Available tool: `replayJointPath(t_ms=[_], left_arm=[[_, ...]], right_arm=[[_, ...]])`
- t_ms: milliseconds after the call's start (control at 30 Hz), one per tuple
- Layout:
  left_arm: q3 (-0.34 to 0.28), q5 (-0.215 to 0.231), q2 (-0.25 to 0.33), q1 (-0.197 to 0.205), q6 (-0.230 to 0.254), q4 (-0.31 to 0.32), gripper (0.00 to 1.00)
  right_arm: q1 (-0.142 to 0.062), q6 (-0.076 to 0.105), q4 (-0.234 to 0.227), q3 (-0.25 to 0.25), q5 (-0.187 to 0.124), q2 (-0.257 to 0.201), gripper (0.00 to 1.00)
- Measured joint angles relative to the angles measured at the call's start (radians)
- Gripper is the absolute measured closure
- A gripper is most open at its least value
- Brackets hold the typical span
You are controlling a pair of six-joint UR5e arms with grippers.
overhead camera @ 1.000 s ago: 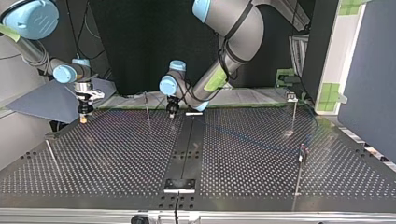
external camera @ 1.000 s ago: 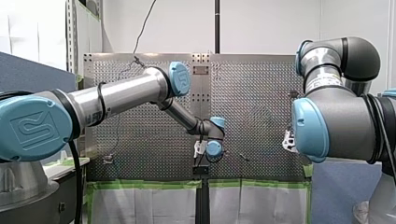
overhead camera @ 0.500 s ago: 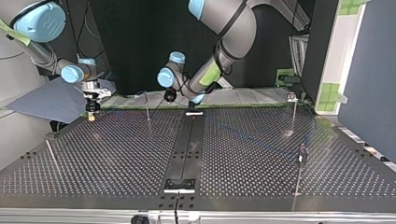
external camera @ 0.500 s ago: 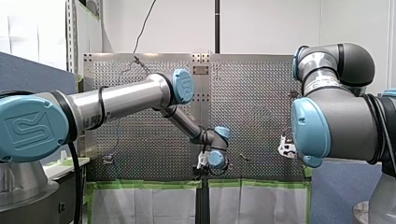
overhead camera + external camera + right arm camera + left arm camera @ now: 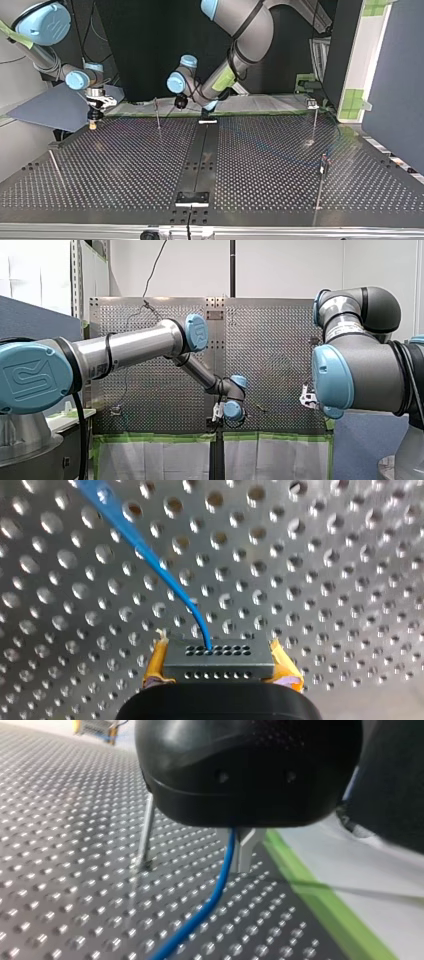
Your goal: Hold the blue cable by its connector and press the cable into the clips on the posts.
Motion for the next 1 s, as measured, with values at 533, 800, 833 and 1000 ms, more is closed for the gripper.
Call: replayJointPath(t_ms=[533,800,833,1000], left_arm=[[0.035,-0.001,0.0,0.051,-0.013,-0.007,1.0],[0.034,0.002,0.0,0.051,-0.013,-0.005,1.0],[0.034,0.0,0.0,0.051,-0.012,-0.003,1.0],[0.028,-0.016,0.001,0.048,0.012,0.024,0.86]], right_arm=[[-0.007,0.004,-0.007,-0.004,0.072,0.004,1.0],[-0.005,0.009,-0.008,-0.011,0.034,0.004,1.0],[-0.004,0.009,-0.008,-0.011,0.029,0.004,1.0],[-0.002,0.011,-0.005,-0.011,0.016,0.005,1.0]])
